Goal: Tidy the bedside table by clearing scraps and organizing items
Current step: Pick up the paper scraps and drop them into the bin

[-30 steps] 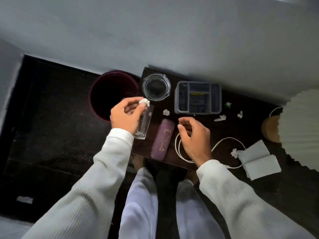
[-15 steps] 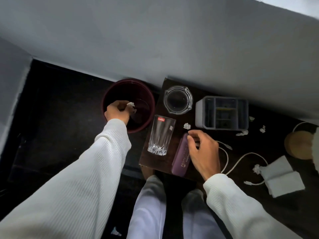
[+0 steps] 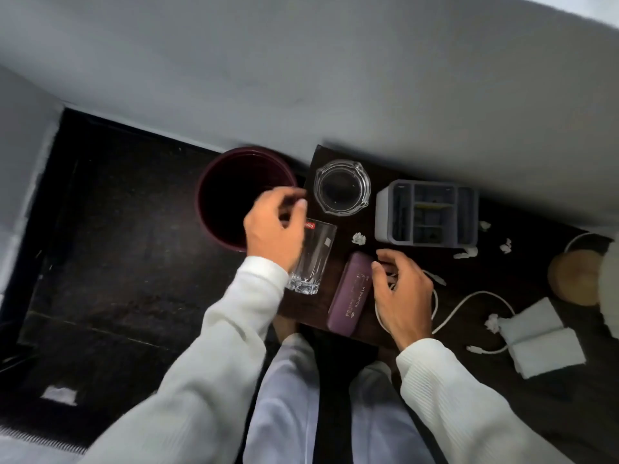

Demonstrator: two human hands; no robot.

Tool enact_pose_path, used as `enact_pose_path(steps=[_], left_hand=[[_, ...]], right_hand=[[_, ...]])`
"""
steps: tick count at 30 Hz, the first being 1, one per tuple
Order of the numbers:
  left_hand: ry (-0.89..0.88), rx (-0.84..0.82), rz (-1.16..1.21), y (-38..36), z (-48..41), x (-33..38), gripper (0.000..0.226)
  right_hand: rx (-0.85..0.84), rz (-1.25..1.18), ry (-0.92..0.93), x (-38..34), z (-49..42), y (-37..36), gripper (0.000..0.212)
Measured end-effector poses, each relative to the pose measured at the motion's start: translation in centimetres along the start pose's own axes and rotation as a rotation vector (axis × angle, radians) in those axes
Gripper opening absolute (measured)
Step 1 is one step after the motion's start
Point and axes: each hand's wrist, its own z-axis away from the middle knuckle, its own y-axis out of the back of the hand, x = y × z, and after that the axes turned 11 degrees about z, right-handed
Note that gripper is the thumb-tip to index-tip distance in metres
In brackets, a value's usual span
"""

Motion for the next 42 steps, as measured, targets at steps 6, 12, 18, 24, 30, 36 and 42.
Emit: enact_pose_path(steps=[6, 12, 18, 24, 30, 36, 42], left_hand=[[-0.122, -0.329, -0.229, -6.3, 5.1, 1.4, 0.016], [-0.025, -0.420, -0.599, -10.2, 5.6, 0.7, 0.018], [0.031, -0.330, -0.720, -11.2, 4.5, 0.5, 0.021], [0.068, -0.332, -0.820, -12.0, 3.9, 0.5, 0.026], [0.068, -0.350, -0.917, -12.9, 3.3, 0.6, 0.030], [0.150, -0.355, -0.953, -13.3, 2.7, 0.5, 0.036], [0.141, -0.349, -0.998, -13.2, 2.0, 0.6, 0.035]], right_hand=[[-0.034, -0.159, -0.095, 3.0, 1.0, 2.3, 0.023], [-0.039, -0.227, -0.112, 6.4, 1.9, 4.7, 0.027], [-0.045, -0.246, -0.109, 9.4, 2.4, 6.0, 0.025], [-0.072, -0.245, -0.096, 11.2, 3.0, 6.8, 0.025], [-0.082, -0.250, -0.079, 11.7, 2.8, 7.2, 0.023], [-0.089, -0.259, -0.078, 11.7, 2.5, 7.2, 0.022], [-0.087, -0.278, -0.099, 11.2, 2.1, 6.9, 0.021]])
